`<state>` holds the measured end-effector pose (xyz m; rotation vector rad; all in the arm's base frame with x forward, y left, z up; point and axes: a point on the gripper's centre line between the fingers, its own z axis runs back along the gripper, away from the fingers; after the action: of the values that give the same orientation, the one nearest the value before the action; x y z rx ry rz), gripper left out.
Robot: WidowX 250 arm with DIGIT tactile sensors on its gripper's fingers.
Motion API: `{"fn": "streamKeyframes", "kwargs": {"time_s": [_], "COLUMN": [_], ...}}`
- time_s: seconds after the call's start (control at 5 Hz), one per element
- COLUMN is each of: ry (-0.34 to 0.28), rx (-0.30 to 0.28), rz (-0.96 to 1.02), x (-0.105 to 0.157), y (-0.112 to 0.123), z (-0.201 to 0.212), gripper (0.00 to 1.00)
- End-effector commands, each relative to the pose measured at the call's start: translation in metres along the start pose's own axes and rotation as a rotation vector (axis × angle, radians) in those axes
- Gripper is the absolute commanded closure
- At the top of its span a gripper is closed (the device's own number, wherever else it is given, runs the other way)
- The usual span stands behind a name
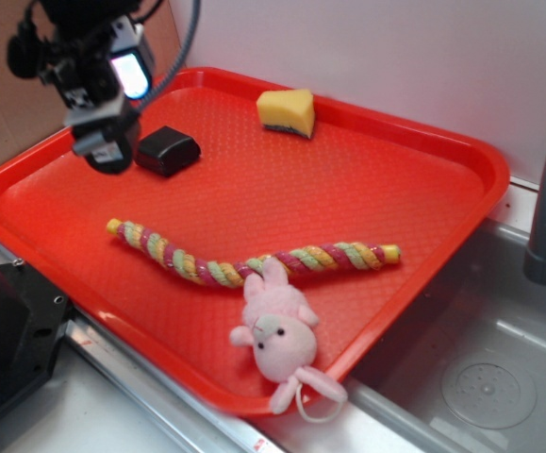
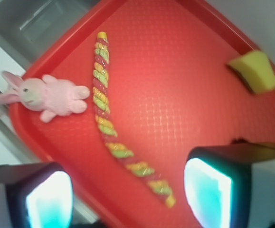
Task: Grab the multicolored rope.
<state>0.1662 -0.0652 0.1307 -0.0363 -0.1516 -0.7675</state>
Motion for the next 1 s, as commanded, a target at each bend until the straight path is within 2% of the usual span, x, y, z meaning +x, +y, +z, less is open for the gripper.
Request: {"fn": "streamKeyframes", "kwargs": {"time_s": [0.0, 0.2, 0.6, 0.8], "ry": [-0.049, -0.044, 0.042, 0.076], "rx": [-0.025, -0.071, -0.076, -0.071], "rz": [-0.268, -0.357, -0.371, -0.374], "x": [0.003, -0.009, -0.014, -0.015], "y": [-0.001, -0.002, -0.007, -0.008], "z": [-0.044, -0.066, -0.101, -0.113], "gripper": [0.0, 0.0, 0.0, 0.16]}}
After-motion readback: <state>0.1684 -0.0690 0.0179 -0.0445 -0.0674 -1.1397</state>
